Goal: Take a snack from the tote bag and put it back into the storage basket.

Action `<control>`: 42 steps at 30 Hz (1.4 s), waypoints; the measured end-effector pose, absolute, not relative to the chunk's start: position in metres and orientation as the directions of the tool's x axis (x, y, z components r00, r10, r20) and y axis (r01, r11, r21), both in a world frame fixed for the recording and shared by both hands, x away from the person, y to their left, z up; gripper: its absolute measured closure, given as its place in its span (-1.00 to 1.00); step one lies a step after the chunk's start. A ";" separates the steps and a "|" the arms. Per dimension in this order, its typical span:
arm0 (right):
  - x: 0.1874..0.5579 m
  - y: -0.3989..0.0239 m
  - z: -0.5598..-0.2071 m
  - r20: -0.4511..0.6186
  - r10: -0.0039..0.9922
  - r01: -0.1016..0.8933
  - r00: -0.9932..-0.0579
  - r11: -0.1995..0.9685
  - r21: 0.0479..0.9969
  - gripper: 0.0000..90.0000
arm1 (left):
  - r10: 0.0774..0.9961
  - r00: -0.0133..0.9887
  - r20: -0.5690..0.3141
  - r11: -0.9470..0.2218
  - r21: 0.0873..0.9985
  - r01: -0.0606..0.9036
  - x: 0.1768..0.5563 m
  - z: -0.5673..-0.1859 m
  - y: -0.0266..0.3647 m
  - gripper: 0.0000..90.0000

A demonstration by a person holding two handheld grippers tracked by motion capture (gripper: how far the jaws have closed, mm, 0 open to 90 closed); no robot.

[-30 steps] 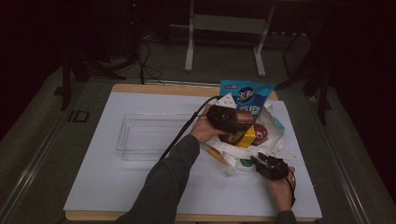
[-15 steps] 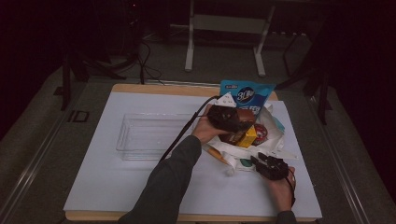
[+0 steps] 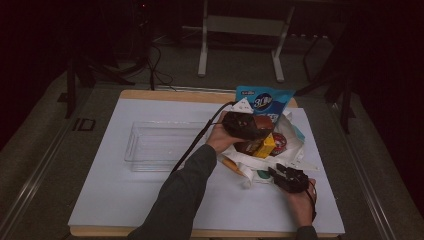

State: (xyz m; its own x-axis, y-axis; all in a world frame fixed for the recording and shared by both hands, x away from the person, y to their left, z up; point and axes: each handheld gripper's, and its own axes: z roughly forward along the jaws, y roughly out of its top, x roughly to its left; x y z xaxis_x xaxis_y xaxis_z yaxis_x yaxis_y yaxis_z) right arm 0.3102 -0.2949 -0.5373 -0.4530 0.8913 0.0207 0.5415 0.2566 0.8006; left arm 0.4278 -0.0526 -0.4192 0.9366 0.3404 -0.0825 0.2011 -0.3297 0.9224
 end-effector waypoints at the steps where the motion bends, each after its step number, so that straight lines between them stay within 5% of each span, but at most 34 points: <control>1: 0.310 -0.295 -0.537 0.021 0.891 0.542 -0.453 0.257 0.800 0.32 | 0.342 0.936 -0.081 -0.330 0.922 0.201 0.428 -0.418 -0.051 -0.12; 23: 0.310 -0.294 -0.537 0.015 0.889 0.539 -0.458 0.263 0.800 0.30 | 0.403 0.912 -0.075 -0.179 0.971 0.159 0.414 -0.368 -0.010 -0.07; 42: 0.310 -0.294 -0.537 0.014 0.890 0.541 -0.455 0.264 0.798 0.30 | 0.402 0.914 -0.058 -0.162 0.978 0.133 0.389 -0.338 0.017 -0.07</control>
State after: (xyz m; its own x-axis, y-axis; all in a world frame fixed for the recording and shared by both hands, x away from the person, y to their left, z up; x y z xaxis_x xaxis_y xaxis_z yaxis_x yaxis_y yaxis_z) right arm 0.3102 -0.2938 -0.5372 -0.4555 0.8901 0.0141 0.5413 0.2644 0.7982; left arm 0.3888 0.0172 -0.3379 0.9136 0.4024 -0.0576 0.1331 -0.1624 0.9777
